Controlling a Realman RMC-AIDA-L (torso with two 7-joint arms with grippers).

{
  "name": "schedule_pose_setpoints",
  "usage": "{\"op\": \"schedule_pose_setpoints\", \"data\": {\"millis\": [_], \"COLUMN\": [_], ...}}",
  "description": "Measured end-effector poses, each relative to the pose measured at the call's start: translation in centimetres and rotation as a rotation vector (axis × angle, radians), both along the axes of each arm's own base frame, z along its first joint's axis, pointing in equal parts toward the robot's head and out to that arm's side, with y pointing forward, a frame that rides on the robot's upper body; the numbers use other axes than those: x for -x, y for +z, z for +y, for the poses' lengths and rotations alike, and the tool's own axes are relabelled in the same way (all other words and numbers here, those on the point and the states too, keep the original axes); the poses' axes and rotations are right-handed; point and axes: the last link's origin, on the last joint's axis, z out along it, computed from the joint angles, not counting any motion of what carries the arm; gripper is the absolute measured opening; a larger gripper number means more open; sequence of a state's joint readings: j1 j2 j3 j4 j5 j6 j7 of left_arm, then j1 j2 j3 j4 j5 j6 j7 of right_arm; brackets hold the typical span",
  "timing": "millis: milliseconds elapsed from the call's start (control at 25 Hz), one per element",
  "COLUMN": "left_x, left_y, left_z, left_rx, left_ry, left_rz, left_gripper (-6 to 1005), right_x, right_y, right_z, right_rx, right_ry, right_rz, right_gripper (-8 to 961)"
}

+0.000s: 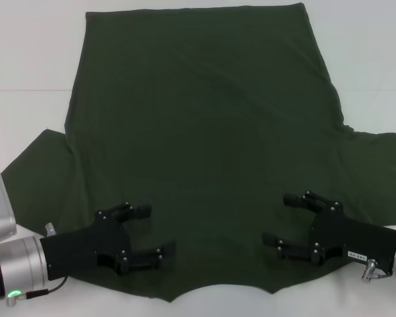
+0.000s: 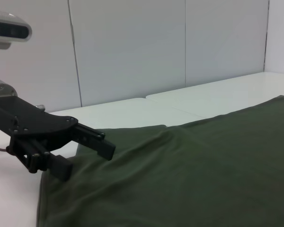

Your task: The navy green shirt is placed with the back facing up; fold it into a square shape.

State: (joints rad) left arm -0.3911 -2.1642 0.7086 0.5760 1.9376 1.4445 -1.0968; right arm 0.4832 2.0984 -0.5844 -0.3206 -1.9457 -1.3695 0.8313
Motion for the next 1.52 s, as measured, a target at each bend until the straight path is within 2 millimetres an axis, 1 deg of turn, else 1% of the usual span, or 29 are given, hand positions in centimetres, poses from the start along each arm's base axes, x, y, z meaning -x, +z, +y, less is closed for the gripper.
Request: {"op": "schedule_pose_setpoints", "data": {"millis": [480, 600, 760, 880, 1000, 1200, 1240, 1320, 1400, 1520], "left_x": [0.2, 0.4, 0.8, 1.3, 1.7, 1.7, 1.9, 2.6, 3.6, 4.5], "left_y": [0.1, 0.7, 2.8, 4.7, 6.9, 9.9, 10.8, 11.8, 12.9, 13.9], "left_z": [0.1, 0.5, 1.7, 2.7, 3.9, 5.7, 6.1, 6.7, 7.3, 7.7], "left_rx": [-0.009, -0.012, 0.027, 0.071, 0.116, 0.110, 0.097, 0.087, 0.083, 0.069], "left_ry": [0.014, 0.103, 0.299, 0.452, 0.603, 0.766, 0.817, 0.914, 1.029, 1.093], "left_rz": [0.002, -0.052, -0.158, -0.197, -0.183, -0.130, -0.120, -0.103, -0.076, -0.069], "left_gripper": [911, 911, 909, 907, 906, 904, 903, 903, 903, 903], "right_x": [0.1, 0.1, 0.1, 0.2, 0.2, 0.3, 0.3, 0.4, 0.4, 0.4], "right_y": [0.0, 0.0, 0.0, 0.0, -0.2, -0.2, -0.2, -0.2, -0.3, -0.3], "right_z": [0.1, 0.2, 0.2, 0.1, 0.0, 0.1, 0.1, 0.1, 0.1, 0.0], "right_rx": [-0.002, -0.003, -0.002, 0.001, 0.005, 0.008, 0.008, 0.010, 0.012, 0.013], "right_ry": [0.001, 0.002, 0.003, 0.005, 0.001, 0.005, 0.006, 0.007, 0.007, 0.005], "right_rz": [-0.001, -0.001, 0.000, 0.002, 0.006, 0.007, 0.008, 0.010, 0.012, 0.013], "right_gripper": [946, 946, 946, 946, 946, 946, 946, 946, 946, 946]}}
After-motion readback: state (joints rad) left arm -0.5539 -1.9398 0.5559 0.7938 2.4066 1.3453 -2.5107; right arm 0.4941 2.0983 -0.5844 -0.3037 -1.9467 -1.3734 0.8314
